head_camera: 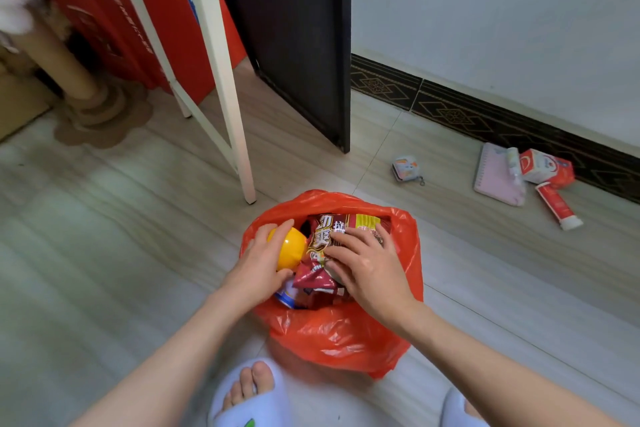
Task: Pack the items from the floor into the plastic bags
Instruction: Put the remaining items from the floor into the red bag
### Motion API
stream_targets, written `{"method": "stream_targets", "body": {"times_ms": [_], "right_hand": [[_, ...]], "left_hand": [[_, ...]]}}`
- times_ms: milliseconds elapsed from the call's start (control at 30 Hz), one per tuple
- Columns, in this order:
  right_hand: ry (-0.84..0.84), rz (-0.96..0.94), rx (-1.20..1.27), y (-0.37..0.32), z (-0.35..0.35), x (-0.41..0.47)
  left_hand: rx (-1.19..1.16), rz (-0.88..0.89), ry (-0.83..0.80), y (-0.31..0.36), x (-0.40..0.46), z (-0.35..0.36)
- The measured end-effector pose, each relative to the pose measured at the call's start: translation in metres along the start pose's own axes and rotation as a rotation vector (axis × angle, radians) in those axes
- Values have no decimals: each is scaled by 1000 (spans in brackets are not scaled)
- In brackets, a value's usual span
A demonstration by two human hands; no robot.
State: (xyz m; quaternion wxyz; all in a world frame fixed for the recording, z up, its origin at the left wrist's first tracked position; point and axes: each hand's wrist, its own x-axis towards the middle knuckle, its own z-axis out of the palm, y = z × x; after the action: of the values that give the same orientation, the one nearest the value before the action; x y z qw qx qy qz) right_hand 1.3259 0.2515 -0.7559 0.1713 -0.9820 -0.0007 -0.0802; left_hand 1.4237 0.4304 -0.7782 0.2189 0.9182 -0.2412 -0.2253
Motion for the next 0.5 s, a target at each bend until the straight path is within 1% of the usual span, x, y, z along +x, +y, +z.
{"method": "stream_targets", "body": {"times_ms": [67, 133, 200, 300, 367, 500], "right_hand": [[-187, 4, -109, 2, 6, -8], [-293, -29, -202, 6, 14, -15], [-334, -62, -256, 11, 15, -17], [-362, -47, -308, 10, 11, -11], [-376, -28, -316, 7, 10, -7], [-451, 14, -308, 4, 11, 0]], "left_hand": [[-51, -16, -66, -2, -4, 2], [-76, -6, -77, -3, -10, 5], [-78, 10, -22, -5, -13, 6], [-24, -69, 80, -5, -10, 6], [21, -102, 59, -2, -7, 9], [72, -27, -15, 4, -2, 13]]}}
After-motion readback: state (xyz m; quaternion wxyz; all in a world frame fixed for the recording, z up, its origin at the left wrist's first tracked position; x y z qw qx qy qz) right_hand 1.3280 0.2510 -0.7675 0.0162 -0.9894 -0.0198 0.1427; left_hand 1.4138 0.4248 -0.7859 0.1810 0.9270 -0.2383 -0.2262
